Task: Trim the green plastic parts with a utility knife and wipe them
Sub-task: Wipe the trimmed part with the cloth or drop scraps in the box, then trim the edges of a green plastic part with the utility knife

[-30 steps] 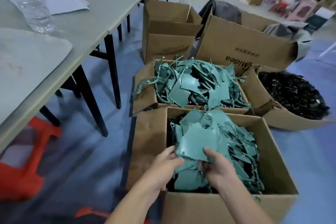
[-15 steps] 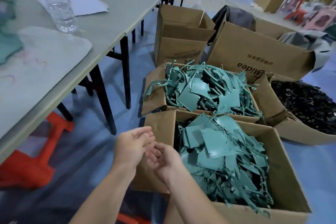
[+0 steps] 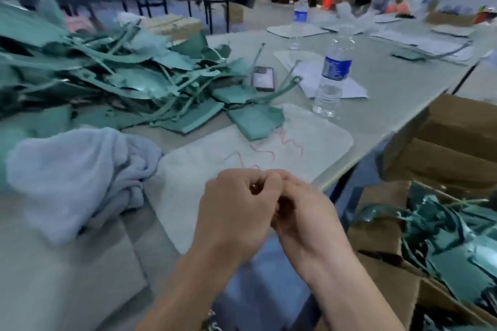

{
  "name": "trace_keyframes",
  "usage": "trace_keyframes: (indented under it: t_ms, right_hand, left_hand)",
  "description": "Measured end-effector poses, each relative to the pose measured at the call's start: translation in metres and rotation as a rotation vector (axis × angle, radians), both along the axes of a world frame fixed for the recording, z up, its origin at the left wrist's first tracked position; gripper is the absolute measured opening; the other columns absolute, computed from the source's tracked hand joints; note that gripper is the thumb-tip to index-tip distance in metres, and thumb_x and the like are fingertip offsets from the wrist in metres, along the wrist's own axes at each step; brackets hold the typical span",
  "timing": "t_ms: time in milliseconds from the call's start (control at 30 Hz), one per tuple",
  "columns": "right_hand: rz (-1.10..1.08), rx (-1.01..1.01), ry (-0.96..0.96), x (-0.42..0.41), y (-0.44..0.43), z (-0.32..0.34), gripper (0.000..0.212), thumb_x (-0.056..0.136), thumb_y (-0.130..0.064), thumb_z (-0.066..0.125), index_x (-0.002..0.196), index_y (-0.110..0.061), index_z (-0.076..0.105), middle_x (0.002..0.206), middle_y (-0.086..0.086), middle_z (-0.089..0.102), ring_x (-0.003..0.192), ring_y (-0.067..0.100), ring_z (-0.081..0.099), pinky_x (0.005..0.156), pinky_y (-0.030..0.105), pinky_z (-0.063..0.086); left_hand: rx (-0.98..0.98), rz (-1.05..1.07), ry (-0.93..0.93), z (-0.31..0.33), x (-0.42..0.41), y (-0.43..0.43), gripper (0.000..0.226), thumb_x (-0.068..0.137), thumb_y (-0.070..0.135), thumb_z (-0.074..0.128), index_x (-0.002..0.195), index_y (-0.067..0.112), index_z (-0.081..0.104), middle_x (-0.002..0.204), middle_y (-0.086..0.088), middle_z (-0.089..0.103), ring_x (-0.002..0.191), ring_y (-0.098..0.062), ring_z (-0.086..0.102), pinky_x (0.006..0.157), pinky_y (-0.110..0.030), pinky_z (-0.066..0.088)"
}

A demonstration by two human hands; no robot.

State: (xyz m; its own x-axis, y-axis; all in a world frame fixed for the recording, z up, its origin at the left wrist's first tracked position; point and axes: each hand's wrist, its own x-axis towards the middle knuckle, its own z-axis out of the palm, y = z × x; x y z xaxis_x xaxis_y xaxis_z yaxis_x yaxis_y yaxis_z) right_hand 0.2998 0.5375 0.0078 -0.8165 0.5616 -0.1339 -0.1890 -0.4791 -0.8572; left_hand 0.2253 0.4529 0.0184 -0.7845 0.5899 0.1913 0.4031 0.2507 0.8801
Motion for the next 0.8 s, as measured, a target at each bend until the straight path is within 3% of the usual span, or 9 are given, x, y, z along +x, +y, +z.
trace_keyframes:
  t_ms: [100,200,333,400,467,533,633,700,800]
  right_hand:
    - [0.222,0.206,0.053,-0.046,-0.024,0.037,0.019,0.085,-0.002,0.059,0.085,-0.007,0.078,0.087,0.016,0.075,0.078,0.021,0.071,0.067,0.024,0.057]
    - [0.423,0.455,0.049,-0.099,-0.058,0.058,0.028,0.089,0.002,0.057,0.094,-0.014,0.080,0.091,0.012,0.078,0.081,0.022,0.073,0.073,0.029,0.060]
    - [0.393,0.761,-0.017,-0.170,-0.113,0.057,0.040,0.088,0.005,0.062,0.085,-0.030,0.080,0.081,-0.002,0.078,0.075,0.016,0.072,0.072,0.031,0.059]
    - [0.329,0.992,-0.060,-0.201,-0.136,0.050,0.034,0.085,-0.002,0.065,0.083,-0.033,0.079,0.077,-0.016,0.075,0.068,0.005,0.066,0.069,0.024,0.053]
    - [0.271,1.173,-0.072,-0.227,-0.156,0.046,0.027,0.081,-0.014,0.065,0.090,-0.037,0.076,0.081,-0.027,0.072,0.072,-0.004,0.062,0.069,0.010,0.045]
    - [0.232,1.306,-0.071,-0.250,-0.174,0.043,0.027,0.079,-0.024,0.065,0.101,-0.037,0.075,0.089,-0.025,0.070,0.081,-0.007,0.050,0.072,-0.002,0.032]
    - [0.321,1.491,-0.168,-0.288,-0.193,0.041,0.039,0.087,-0.034,0.057,0.124,-0.034,0.067,0.118,-0.011,0.067,0.100,0.005,0.053,0.083,0.017,0.037]
    - [0.386,1.614,-0.267,-0.315,-0.199,0.038,0.039,0.091,-0.033,0.058,0.129,-0.027,0.063,0.123,-0.002,0.066,0.112,0.021,0.059,0.089,0.032,0.046]
    - [0.505,1.779,-0.384,-0.351,-0.206,0.032,0.046,0.087,-0.044,0.061,0.127,-0.023,0.057,0.123,0.005,0.066,0.115,0.031,0.057,0.086,0.039,0.046]
  left_hand:
    - [0.104,0.088,0.068,0.030,-0.040,-0.048,0.030,0.085,0.052,0.052,0.076,0.035,0.075,0.060,0.017,0.069,0.058,-0.004,0.068,0.058,-0.034,0.057]
    - [0.078,0.361,0.239,0.038,-0.088,-0.101,0.028,0.085,0.049,0.054,0.064,0.032,0.063,0.050,0.014,0.056,0.048,-0.006,0.052,0.045,-0.021,0.039]
    - [0.035,0.764,0.314,0.028,-0.147,-0.179,0.036,0.085,0.050,0.051,0.062,0.021,0.047,0.054,0.002,0.043,0.051,-0.014,0.039,0.050,-0.029,0.031]
    - [0.026,0.936,0.275,0.017,-0.175,-0.220,0.029,0.088,0.052,0.054,0.073,0.029,0.063,0.063,0.011,0.061,0.063,-0.010,0.057,0.060,-0.029,0.044]
    - [0.045,1.046,0.254,0.003,-0.200,-0.255,0.012,0.092,0.038,0.063,0.095,0.040,0.074,0.093,0.019,0.074,0.090,-0.006,0.066,0.081,-0.031,0.053]
    - [0.052,1.106,0.233,-0.011,-0.221,-0.281,0.026,0.093,0.027,0.065,0.116,0.038,0.071,0.113,0.013,0.072,0.109,-0.011,0.064,0.097,-0.037,0.051]
    - [0.069,1.166,0.124,-0.029,-0.243,-0.301,0.049,0.091,0.017,0.065,0.138,0.031,0.059,0.132,0.003,0.066,0.125,-0.018,0.058,0.110,-0.042,0.044]
    - [0.082,1.185,0.103,-0.036,-0.251,-0.306,0.058,0.089,0.012,0.064,0.143,0.029,0.053,0.138,0.004,0.062,0.127,-0.018,0.057,0.111,-0.041,0.043]
    - [0.008,1.180,0.132,-0.039,-0.258,-0.307,0.063,0.083,0.009,0.064,0.143,0.026,0.051,0.137,0.005,0.061,0.128,-0.020,0.055,0.111,-0.045,0.043]
